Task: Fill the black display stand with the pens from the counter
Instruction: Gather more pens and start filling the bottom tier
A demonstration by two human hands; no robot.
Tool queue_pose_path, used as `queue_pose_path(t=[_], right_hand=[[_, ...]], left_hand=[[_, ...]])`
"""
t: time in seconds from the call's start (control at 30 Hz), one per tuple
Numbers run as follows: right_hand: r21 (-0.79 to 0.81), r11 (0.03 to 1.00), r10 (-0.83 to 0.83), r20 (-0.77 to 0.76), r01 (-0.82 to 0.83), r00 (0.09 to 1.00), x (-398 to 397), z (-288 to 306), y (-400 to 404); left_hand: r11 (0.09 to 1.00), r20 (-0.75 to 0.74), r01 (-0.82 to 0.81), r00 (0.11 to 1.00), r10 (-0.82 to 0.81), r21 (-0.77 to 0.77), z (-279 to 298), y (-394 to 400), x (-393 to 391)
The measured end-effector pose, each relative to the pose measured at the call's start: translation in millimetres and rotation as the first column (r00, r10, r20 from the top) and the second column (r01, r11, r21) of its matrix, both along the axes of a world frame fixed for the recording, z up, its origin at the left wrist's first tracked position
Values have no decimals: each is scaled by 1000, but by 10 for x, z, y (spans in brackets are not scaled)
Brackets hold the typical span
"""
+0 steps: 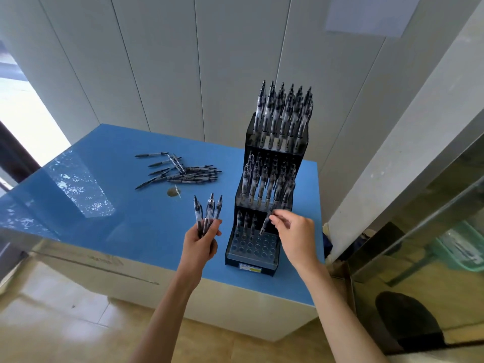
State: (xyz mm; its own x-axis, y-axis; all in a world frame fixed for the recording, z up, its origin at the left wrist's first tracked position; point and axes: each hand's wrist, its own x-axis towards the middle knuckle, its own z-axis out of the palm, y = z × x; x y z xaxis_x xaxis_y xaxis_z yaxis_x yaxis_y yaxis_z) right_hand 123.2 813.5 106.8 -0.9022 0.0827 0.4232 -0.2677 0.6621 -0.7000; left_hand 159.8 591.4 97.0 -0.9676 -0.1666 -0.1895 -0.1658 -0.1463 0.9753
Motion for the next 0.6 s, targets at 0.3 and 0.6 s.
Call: queue_pose_path(t=[0.3,0.6], right_hand=[[100,995,4,101,-14,995,-60,-156,-98],[110,994,-14,235,-13,972,-74,-212,-101]], left_hand=[[999,-17,-23,1000,23,32,14,-62,10],[998,-43,38,998,-35,51,41,-5,34]])
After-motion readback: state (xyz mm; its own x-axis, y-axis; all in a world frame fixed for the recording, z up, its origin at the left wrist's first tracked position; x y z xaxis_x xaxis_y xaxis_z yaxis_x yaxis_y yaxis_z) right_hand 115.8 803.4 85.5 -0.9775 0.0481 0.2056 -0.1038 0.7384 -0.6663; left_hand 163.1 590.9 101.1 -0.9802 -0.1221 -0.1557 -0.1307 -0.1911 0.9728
